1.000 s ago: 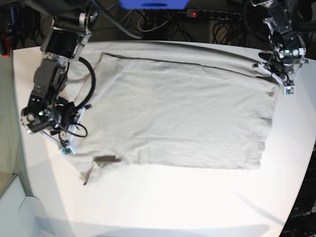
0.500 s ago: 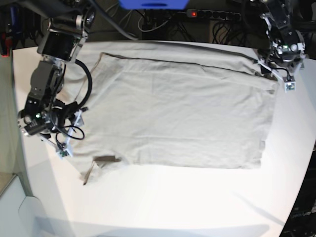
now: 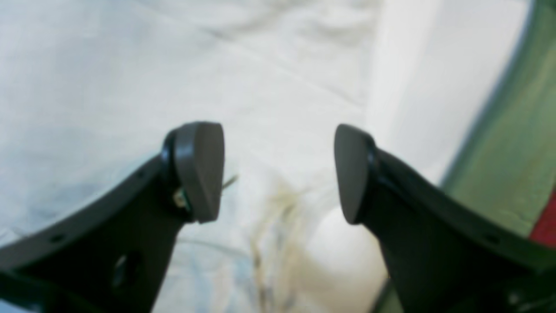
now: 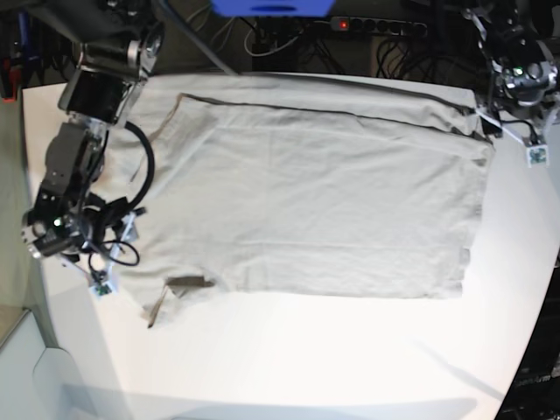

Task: Layout the t-shirt on the table in an organized manner, then fold the t-shirt properly
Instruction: 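Move the right gripper along the shirt side toward the hem, then grasp the hem corners with both grippers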

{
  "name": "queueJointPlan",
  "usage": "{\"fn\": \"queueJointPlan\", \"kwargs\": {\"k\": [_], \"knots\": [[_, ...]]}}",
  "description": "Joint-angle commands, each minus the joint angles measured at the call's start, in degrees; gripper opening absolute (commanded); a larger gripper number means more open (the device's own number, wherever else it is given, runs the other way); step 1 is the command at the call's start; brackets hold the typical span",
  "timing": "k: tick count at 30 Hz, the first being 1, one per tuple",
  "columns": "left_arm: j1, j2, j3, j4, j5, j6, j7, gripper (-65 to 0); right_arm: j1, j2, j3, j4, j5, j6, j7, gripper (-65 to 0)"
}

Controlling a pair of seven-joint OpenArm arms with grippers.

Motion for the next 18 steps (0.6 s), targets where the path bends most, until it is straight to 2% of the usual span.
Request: {"fn": "queueJointPlan", "kwargs": {"k": [1, 3, 7, 10, 14, 18], "knots": [[-2.36, -1.03, 0.24, 0.93, -0.79, -0.03, -1.91, -23.2, 2.8, 1.07, -0.22, -0.53, 0.71, 0.76, 0.91, -24.3], [-5.44, -2.08, 0.5, 0.49, -1.31, -0.03, -1.91, -23.2, 4.91, 2.12, -0.22, -4.4, 0.71, 0.76, 2.76, -24.3], [-14.58, -3.84, 3.75, -3.56, -0.87, -0.03, -1.91, -23.1, 10.18, 5.29, -0.22, -16.27, 0.62, 0.76, 10.23, -24.3], [-21.88, -6.3, 7.53, -11.38, -0.79, 0.32, -2.52, -23.1, 15.19, 8.01, -0.14, -27.17, 0.62, 0.76, 15.86, -24.3], [-31.64, -7.8, 9.38, -22.99, -0.87, 0.15, -2.96, -23.1, 20.82, 11.62, -0.22, -40.27, 0.62, 0.76, 24.47, -24.2], [-38.5, -8.15, 9.55, -33.97, -0.79, 0.15, -9.2, -23.1, 24.69, 14.6, -0.22, -49.06, 0.62, 0.76, 32.12, -23.9]]}}
